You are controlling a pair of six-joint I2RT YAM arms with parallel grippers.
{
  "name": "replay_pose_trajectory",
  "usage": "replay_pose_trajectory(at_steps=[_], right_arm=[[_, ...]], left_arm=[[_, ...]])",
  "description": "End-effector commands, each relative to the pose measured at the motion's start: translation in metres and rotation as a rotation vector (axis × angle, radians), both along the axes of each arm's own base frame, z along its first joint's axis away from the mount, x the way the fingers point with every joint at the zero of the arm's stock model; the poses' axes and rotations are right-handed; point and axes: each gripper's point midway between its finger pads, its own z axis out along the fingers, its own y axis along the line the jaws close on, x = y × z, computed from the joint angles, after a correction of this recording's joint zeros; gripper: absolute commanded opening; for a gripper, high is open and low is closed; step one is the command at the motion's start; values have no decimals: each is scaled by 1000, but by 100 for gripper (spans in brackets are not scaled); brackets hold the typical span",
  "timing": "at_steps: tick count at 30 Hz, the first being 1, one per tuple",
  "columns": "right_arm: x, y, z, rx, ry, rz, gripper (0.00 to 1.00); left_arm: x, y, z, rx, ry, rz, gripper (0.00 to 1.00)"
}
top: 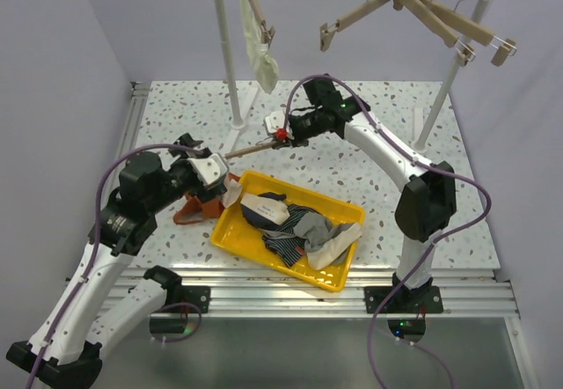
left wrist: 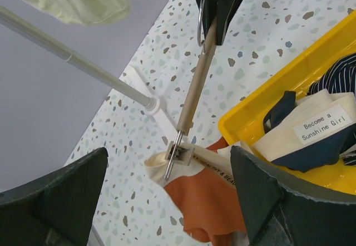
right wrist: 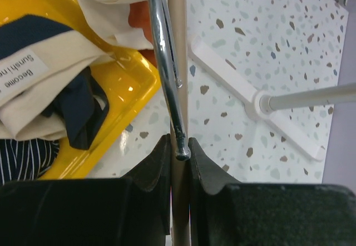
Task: Remove the underwear clipped to the hanger
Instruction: Remove the underwear from the hanger.
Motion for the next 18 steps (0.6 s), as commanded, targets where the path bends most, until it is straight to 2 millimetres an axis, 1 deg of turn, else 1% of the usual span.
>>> replay_pose_trajectory(at_steps=[1,4,5,7,9,10,15,18], right_arm=[[2,-17,26,-6,-129,-4,0],[10,-24,30,-16,-164,-28,0],[10,-25,33,-15,-179,-28,0],[11,-26,36,-13,-190,-32,0],[11,-26,38,-9,-192,-37,0],[10,-26,39,-7,-191,-36,0],[6,-27,43,2,-190,-30,0],[0,-28,48,14,-185,-21,0]], left_arm=[[-2,-2,-9,63,-25,-46,94],[-1,-5,-23,99,-4,-76,94],[-2,-8,-25,98,-5,-97,93],[0,-13,-33,114,5,-129,92],[-2,-21,-38,113,26,-176,91],[-1,-25,-44,126,49,-200,89],[10,-28,-50,160,51,-207,87],[18,-28,-48,170,28,-197,84]])
